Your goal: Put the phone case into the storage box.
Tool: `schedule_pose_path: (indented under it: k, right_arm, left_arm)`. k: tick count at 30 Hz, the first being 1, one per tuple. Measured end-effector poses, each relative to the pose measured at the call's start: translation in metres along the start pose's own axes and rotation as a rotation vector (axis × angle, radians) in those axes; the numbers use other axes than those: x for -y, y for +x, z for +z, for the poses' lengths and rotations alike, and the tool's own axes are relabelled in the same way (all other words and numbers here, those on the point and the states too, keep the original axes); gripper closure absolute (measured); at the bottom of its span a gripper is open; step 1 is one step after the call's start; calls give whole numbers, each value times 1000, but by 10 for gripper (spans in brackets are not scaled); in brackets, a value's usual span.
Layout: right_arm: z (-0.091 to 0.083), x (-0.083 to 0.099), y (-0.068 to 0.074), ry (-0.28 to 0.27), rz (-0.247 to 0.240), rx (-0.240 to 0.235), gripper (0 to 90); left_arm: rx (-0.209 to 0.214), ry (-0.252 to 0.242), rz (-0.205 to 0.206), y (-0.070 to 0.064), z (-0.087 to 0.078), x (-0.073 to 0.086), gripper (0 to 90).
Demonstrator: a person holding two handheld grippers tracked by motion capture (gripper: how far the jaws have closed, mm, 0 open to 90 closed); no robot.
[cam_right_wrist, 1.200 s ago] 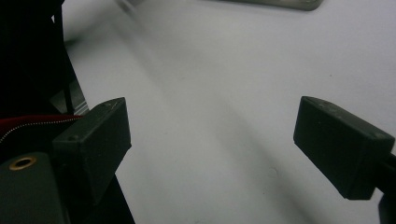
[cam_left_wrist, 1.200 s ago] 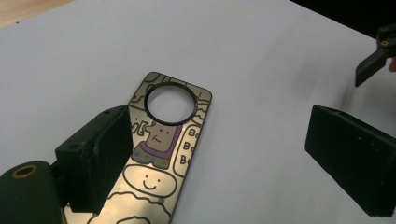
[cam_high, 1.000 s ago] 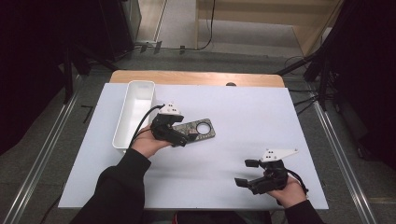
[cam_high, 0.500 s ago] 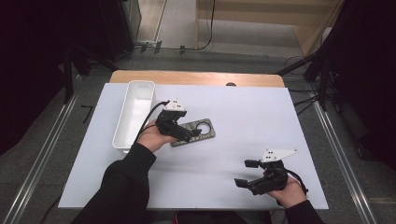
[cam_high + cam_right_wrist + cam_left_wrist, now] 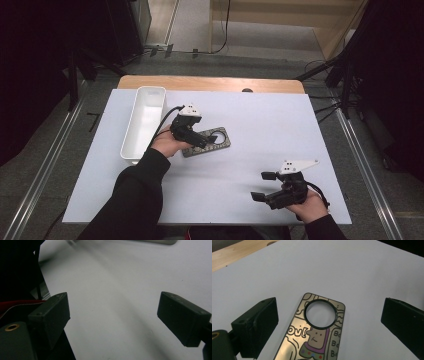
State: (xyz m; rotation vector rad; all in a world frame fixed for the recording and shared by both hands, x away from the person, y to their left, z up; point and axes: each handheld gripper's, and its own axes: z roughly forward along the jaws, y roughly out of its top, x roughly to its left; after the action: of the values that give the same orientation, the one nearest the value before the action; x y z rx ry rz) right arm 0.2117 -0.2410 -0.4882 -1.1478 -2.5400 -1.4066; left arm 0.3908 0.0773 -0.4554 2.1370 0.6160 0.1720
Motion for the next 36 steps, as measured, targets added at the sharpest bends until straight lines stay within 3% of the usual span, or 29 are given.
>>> schedule_pose_path:
  k: [8, 17, 26, 36]
  right_arm:
    - [0, 0, 0, 1, 1, -4, 100]
    - [0, 0, 1, 2, 0, -12, 100]
    - [0, 0, 1, 4, -4, -16, 100]
    - [1, 1, 1, 4, -6, -21, 99]
  left_arm:
    - [-18, -1, 28, 4, 6, 0, 9]
    - [-6, 23, 11, 11, 19, 3, 9]
    - [-18, 42, 33, 14, 30, 8, 10]
    - [-11, 89, 59, 15, 36, 8, 11]
